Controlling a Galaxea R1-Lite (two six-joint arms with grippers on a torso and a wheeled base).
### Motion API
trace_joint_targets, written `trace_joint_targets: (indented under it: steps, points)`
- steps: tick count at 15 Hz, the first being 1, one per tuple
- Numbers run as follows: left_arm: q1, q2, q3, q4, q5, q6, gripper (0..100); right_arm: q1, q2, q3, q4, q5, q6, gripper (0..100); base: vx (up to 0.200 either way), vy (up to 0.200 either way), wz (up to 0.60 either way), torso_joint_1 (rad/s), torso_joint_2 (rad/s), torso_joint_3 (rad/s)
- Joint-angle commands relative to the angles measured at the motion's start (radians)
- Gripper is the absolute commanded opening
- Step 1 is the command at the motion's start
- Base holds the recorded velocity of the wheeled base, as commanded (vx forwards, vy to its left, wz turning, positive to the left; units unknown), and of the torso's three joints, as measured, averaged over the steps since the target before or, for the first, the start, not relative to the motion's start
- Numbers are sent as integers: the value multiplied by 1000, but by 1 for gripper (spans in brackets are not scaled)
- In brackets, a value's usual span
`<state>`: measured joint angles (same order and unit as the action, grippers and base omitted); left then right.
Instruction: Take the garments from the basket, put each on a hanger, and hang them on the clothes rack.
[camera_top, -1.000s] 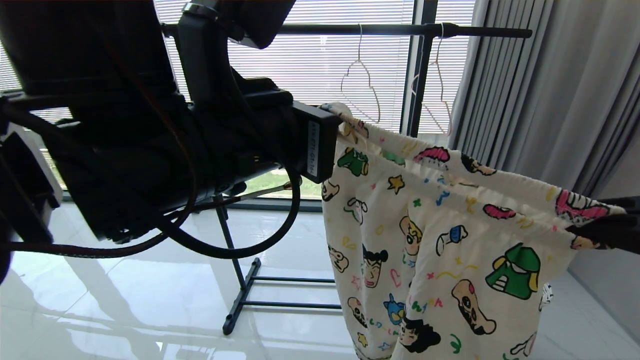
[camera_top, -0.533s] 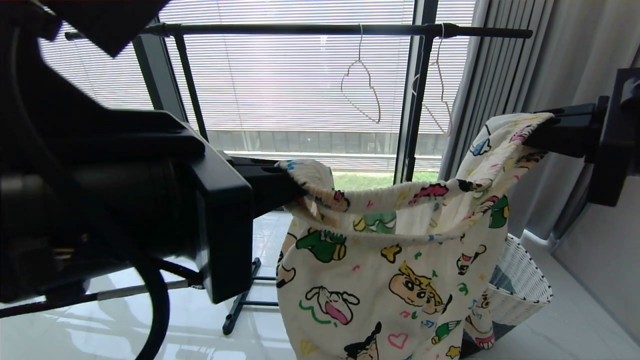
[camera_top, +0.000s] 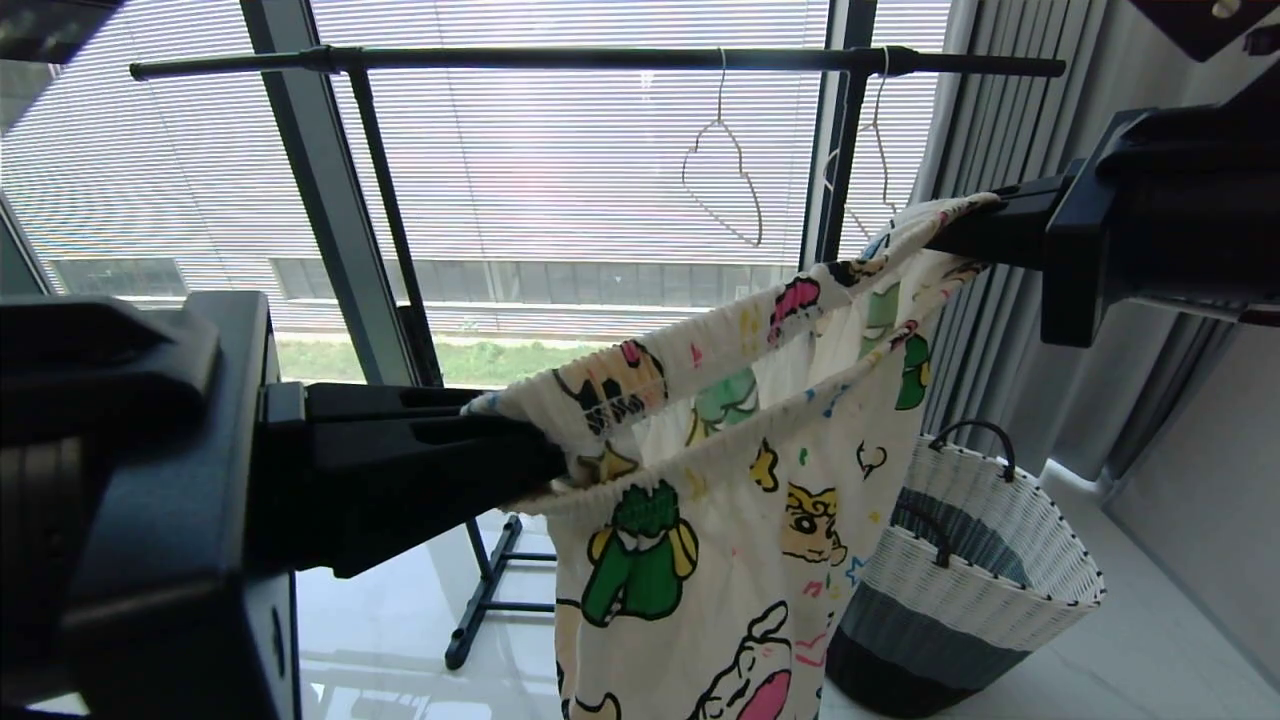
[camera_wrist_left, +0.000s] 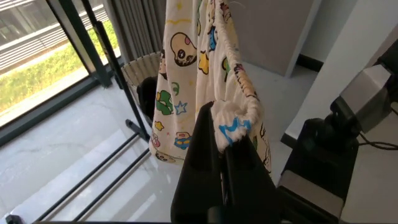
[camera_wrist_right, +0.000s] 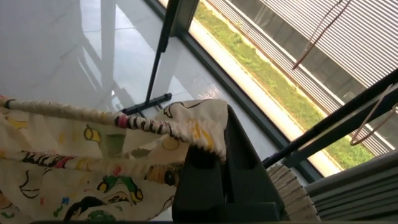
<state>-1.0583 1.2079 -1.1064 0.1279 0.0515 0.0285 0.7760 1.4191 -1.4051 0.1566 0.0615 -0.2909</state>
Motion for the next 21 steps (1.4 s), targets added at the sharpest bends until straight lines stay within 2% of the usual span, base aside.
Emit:
trace_joint_targets:
  steps: [1,4,7,10,13,15,18,19,21]
  points:
    - [15,4,3,1,1,8,0,0,-5,3,4,-2,-1,0,0,0,0,0,0,0]
    - [176,50,-21,-11,1,94,0,-1,-74,9,104,0,-1,0,0,0,0,0,0,0]
    - [247,90,-82,-13,-1,91,0,5,-132,12,193,1,-1,0,0,0,0,0,0,0]
    - [264,110,-93,-13,-1,85,0,16,-161,17,248,3,-1,0,0,0,0,0,0,0]
    - [264,124,-93,-14,-1,87,0,23,-161,38,247,3,-2,0,0,0,0,0,0,0]
    - [264,142,-92,-62,2,88,0,37,-161,49,247,1,-2,0,0,0,0,0,0,0]
    - [261,156,-93,-73,21,91,0,39,-163,64,245,1,-2,0,0,0,0,0,0,0]
    - [261,156,-93,-73,21,91,0,39,-163,66,245,1,-1,100,0,0,0,0,0,0]
    - [262,164,-95,-73,24,91,0,40,-170,75,245,3,-1,100,0,0,0,0,0,0]
